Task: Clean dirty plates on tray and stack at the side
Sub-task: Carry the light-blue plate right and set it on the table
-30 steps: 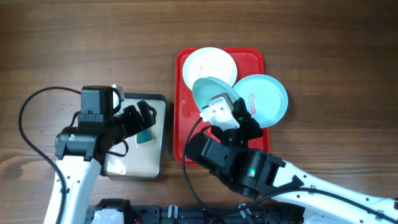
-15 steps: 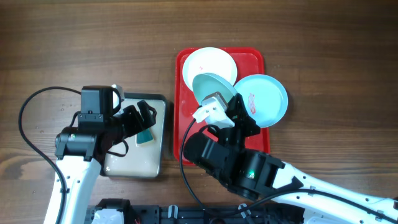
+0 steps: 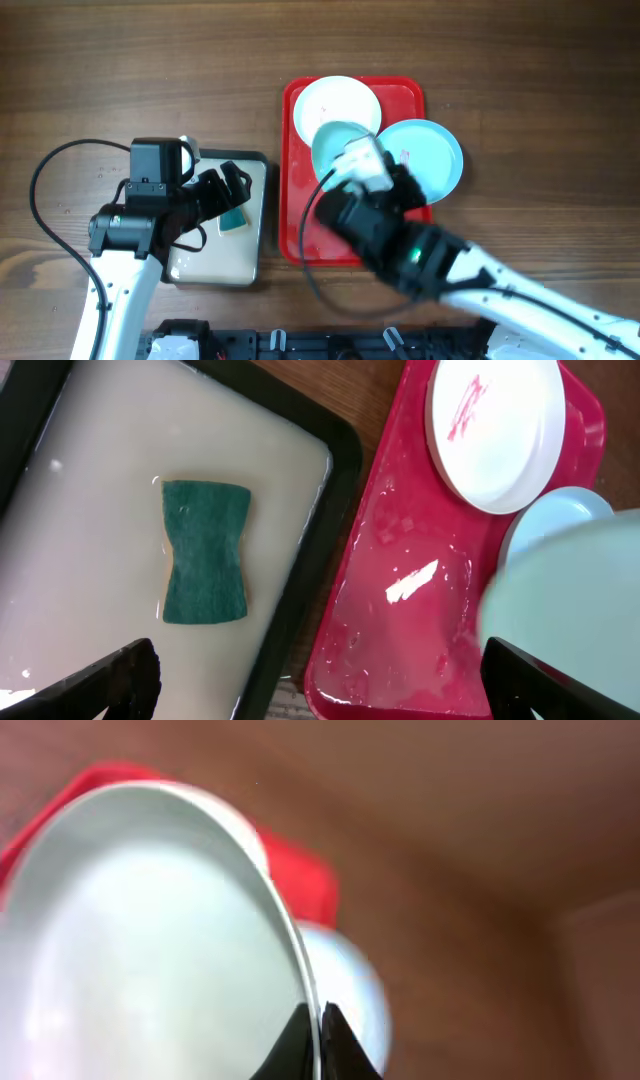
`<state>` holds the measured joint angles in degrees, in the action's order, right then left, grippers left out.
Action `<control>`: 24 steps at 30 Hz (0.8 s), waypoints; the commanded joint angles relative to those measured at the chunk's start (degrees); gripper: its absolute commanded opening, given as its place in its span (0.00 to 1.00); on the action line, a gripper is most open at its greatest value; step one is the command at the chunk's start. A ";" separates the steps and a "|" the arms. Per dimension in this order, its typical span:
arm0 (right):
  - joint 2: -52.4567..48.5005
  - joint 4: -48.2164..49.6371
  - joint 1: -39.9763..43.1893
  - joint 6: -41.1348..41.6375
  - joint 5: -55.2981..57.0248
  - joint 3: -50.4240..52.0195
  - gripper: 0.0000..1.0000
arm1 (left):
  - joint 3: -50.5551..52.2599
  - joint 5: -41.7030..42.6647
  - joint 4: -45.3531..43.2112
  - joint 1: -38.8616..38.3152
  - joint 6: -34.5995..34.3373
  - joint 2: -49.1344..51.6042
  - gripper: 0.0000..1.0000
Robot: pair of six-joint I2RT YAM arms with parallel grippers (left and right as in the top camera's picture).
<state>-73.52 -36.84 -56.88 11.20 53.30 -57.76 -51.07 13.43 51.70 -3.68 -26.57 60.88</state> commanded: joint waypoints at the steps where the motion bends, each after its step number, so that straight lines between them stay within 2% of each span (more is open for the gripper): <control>1: 0.61 -0.70 15.78 10.03 -37.62 -0.98 0.04 | -0.96 0.44 0.00 0.33 0.90 0.11 1.00; 3: 1.22 -0.90 24.63 9.97 -50.07 -1.09 0.04 | -0.96 0.44 0.00 0.33 0.90 0.11 1.00; 6: 2.80 -2.27 50.77 10.01 -67.10 -1.07 0.04 | -0.96 0.46 0.00 0.33 0.87 0.11 1.00; 9: -0.28 -2.58 75.01 12.15 -68.37 -1.05 0.04 | -0.96 0.46 0.00 0.33 0.90 0.11 1.00; 12: -5.49 -1.11 88.35 16.96 -64.89 -1.05 0.04 | -0.96 0.44 0.00 0.33 0.90 0.11 1.00; 14: -10.99 -0.70 92.50 18.80 -61.35 -1.05 0.04 | -0.96 0.46 0.00 0.33 0.90 0.11 1.00; 19: -24.41 0.35 92.85 18.78 -60.11 -1.01 0.04 | -0.96 0.46 0.02 0.33 0.90 0.11 1.00; 22: -23.63 1.20 92.83 11.93 -65.77 -1.33 0.43 | -0.96 0.46 0.04 0.33 0.90 0.11 1.00; 24: -17.16 0.50 91.82 8.94 -74.90 -1.64 0.43 | -0.96 0.46 0.02 0.33 0.90 0.11 1.00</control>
<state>-97.17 -36.25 36.10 24.86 -11.77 -57.91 -51.09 13.43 51.83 -3.68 -26.57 60.93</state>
